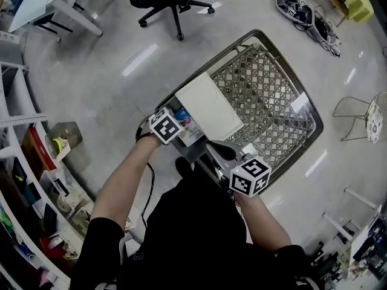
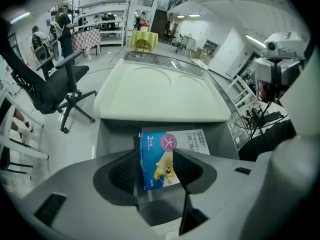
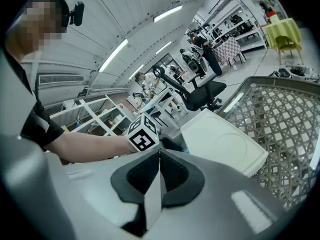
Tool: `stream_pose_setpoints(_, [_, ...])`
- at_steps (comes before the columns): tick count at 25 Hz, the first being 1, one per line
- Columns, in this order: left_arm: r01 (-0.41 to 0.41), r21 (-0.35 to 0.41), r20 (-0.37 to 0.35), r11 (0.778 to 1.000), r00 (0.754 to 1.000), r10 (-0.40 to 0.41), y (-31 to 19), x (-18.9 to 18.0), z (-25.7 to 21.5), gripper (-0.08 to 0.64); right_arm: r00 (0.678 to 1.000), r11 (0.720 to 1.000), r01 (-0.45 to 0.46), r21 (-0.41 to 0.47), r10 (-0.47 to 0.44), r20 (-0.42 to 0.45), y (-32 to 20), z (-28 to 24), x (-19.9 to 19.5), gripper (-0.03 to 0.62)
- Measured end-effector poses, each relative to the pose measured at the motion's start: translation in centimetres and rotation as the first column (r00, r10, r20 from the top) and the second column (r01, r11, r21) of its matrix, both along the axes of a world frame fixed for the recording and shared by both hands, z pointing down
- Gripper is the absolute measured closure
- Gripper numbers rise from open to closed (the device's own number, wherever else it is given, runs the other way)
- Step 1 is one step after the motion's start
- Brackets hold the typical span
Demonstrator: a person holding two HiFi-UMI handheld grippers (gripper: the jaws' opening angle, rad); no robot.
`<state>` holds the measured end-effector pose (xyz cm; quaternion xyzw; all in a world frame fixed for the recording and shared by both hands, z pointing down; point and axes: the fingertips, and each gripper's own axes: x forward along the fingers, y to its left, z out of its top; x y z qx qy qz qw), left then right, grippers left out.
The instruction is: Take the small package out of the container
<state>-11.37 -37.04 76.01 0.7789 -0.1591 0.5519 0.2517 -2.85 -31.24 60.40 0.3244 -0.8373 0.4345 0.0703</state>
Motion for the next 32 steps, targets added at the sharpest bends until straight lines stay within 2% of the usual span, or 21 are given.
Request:
stream_pose_setpoints(7, [0.017, -0.102, 0.083, 0.995, 0.996, -0.008, -0.2, 0.0, 1.2, 0.347, 1.000, 1.000, -0.007, -0.013, 0.007, 0.002, 0.4, 0.5, 0.6, 0.574])
stream_pose_setpoints(12, [0.005, -0.130, 0.055, 0.991, 0.998, 0.002, -0.6, 0.4, 1.6, 0.350, 1.000, 1.000, -0.012, -0.009, 0.012, 0.005, 0.4, 0.3, 0.8, 0.574])
stream_pose_setpoints(16, [-0.017, -0.178, 0.007, 0.984, 1.000, 0.018, 1.3, 1.3, 0.5, 0.350, 1.000, 1.000, -0.009, -0.007, 0.010, 0.003, 0.7, 0.1, 1.0, 0.574])
stream_pose_setpoints(19, [0.001, -0.162, -0.048, 0.987, 0.999, -0.008, 2.3, 2.5, 0.1, 0.353, 1.000, 1.000, -0.005, -0.003, 0.005, 0.000, 0.9, -0.1, 1.0, 0.574])
stream_pose_setpoints(24, [0.045, -0.111, -0.068, 0.993, 0.996, -0.053, 3.2, 2.4, -0.6, 0.356, 1.000, 1.000, 0.006, 0.008, -0.006, 0.000, 1.2, -0.6, 0.4, 0.574])
stream_pose_setpoints(27, [0.079, -0.075, -0.108, 0.994, 0.990, -0.087, 3.3, 2.2, -1.9, 0.365, 1.000, 1.000, 0.014, 0.014, -0.014, -0.006, 1.7, -0.9, 0.0, 0.574])
stream_pose_setpoints(32, [0.097, -0.013, -0.164, 0.995, 0.982, -0.098, 4.1, 2.7, -4.4, 0.371, 1.000, 1.000, 0.003, 0.030, -0.003, -0.025, 2.0, -1.3, -0.1, 0.574])
